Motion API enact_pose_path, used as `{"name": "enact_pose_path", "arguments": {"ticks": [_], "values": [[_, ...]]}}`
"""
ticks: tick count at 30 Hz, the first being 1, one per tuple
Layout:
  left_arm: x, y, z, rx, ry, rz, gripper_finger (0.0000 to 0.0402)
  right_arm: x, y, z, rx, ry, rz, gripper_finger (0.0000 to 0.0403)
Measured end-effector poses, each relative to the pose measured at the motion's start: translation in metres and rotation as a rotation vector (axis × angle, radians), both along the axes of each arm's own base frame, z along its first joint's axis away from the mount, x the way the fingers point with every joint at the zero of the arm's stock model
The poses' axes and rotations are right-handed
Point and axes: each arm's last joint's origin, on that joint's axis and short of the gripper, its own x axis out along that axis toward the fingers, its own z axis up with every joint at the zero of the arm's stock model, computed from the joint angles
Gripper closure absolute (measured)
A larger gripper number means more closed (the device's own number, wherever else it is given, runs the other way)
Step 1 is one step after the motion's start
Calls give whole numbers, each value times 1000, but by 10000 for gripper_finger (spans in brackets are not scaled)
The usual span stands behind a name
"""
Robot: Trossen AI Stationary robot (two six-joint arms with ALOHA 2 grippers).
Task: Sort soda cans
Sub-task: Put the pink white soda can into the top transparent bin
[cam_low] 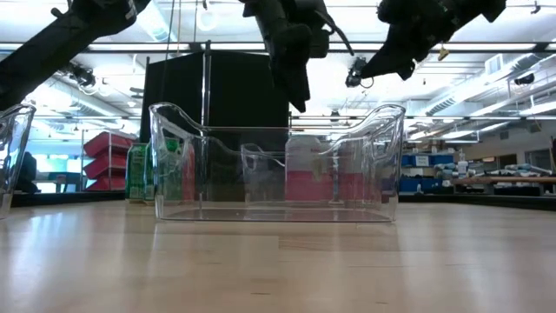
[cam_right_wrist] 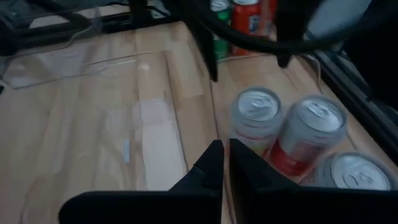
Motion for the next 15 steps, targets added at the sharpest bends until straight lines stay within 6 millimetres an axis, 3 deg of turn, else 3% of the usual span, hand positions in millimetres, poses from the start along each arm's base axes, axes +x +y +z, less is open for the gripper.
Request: {"name": "enact_pose_path", "arguments": {"ticks": [15], "values": [[12, -8, 10, -38, -169, -126, 142, 7, 56, 0, -92, -59, 148, 403]]}}
